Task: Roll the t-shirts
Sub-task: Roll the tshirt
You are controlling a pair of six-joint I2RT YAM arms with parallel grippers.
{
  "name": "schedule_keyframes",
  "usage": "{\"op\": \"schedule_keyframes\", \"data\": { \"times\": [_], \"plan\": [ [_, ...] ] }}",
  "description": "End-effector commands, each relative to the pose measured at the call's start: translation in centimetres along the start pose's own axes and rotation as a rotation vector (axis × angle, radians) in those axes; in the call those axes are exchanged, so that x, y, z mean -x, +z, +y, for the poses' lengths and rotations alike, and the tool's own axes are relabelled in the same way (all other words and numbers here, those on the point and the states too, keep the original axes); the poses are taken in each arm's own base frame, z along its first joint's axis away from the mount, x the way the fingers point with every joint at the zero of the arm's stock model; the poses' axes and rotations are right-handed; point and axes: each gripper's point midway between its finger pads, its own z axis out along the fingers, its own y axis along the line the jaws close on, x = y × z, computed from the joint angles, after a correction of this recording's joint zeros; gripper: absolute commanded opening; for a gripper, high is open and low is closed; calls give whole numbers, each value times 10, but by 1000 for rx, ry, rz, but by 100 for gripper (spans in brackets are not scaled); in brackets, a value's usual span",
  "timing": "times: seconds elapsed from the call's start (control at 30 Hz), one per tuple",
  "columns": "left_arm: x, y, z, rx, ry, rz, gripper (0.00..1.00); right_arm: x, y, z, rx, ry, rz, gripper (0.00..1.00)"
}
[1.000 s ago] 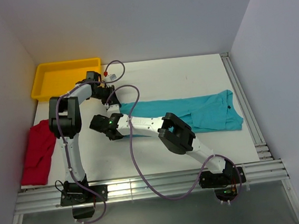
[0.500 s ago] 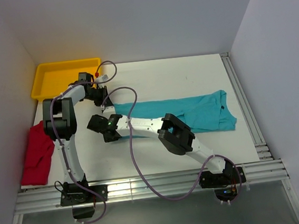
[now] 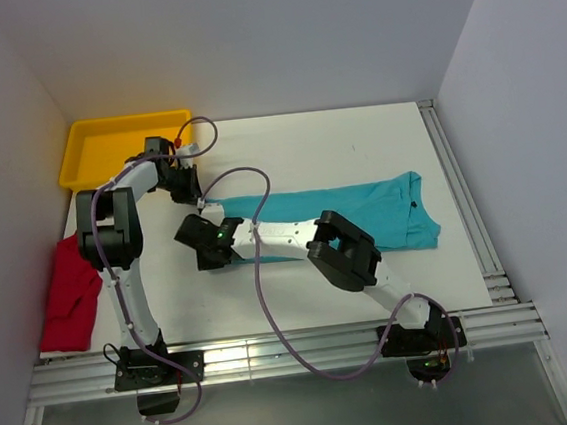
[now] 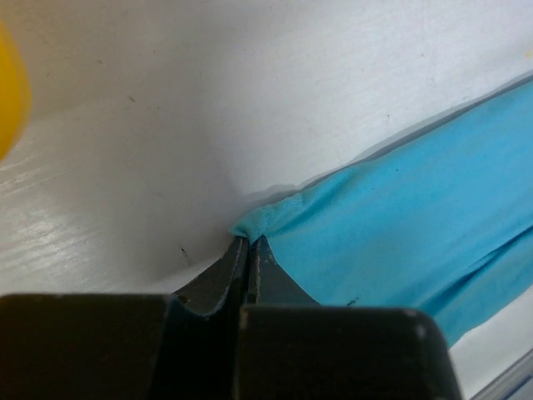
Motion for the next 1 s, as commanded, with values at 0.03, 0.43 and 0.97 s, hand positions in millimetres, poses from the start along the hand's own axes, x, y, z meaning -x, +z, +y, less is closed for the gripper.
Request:
{"op": "schedule_keyframes", "data": {
  "times": [0.03,0.43,0.97],
  "plan": [
    [1,-8,21,209,69,25,0,20,-31,24,148,88,-25,0],
    [14,-11,15,315,118,46,0,36,-53,33,326,200,-18,0],
    [19,-11,-3,339,177,59,1,34,-50,30,377,293,24,0]
  ]
}}
